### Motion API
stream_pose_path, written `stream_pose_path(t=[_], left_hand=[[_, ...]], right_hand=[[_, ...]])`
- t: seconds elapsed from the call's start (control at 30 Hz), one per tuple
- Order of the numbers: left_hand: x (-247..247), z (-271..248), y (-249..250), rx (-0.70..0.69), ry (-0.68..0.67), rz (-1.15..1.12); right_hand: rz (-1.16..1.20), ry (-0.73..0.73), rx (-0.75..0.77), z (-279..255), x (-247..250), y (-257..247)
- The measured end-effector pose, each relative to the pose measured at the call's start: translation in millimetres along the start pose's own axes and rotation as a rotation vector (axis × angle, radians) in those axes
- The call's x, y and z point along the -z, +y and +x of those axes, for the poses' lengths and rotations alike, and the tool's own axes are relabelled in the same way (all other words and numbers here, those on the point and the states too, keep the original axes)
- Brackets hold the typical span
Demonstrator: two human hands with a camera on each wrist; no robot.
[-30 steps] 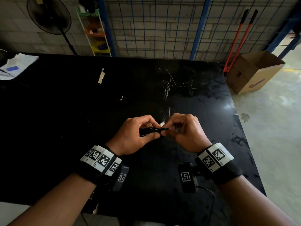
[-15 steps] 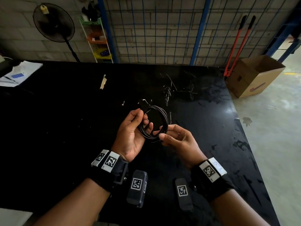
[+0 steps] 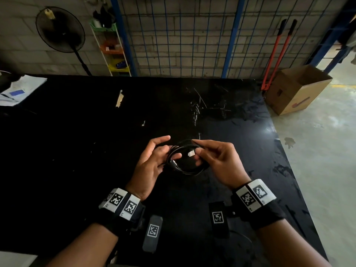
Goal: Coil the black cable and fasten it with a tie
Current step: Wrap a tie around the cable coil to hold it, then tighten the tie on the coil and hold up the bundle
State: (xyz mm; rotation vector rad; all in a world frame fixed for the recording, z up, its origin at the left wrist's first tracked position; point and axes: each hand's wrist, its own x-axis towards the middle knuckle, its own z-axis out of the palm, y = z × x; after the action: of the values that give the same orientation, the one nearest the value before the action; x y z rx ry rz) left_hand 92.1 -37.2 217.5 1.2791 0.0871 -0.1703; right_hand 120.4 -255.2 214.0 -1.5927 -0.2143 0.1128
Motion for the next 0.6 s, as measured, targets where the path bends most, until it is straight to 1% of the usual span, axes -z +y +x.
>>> stream_pose_path(t=[0.1,0.17,0.23,0.33,0.43,0.5,0.6], left_hand=[[-1.9,6.5,2.0,-0.108,-0.068,0.315],[-6.8,10.5,-0.8,-0.124,-0.132,0.418],[-10.6,12.5,-5.1,-0.128,-0.128,0.423],[-9.8,12.2,-10.2,-0.144,-0.022,0.404],[-5.7,8.4,-13.0,-0.093,0.037,0.305],[-2.0,4.8,-16.0,-0.015,0.004,0.288],[5.4,1.8,-24.6,0.102,-0.070,0.280]], right_hand=[[-0.175,-0.135,-0.037,1.4,3.9,-1.0],[-0.212,-0.189,-0.042,1.1,3.2,-1.7],[-0.163,-0.176,-0.033,-0.2,1.7,-1.7],[-0.042,-0.103,-0.048,-3.8,2.3,4.1],[0.091,-0.026,-0.106,-11.1,4.0,18.8],[0.135,0.012,-0.128,-17.5,3.9,32.2],[0.158,-0.005,-0.160,-24.7,1.7,49.0]])
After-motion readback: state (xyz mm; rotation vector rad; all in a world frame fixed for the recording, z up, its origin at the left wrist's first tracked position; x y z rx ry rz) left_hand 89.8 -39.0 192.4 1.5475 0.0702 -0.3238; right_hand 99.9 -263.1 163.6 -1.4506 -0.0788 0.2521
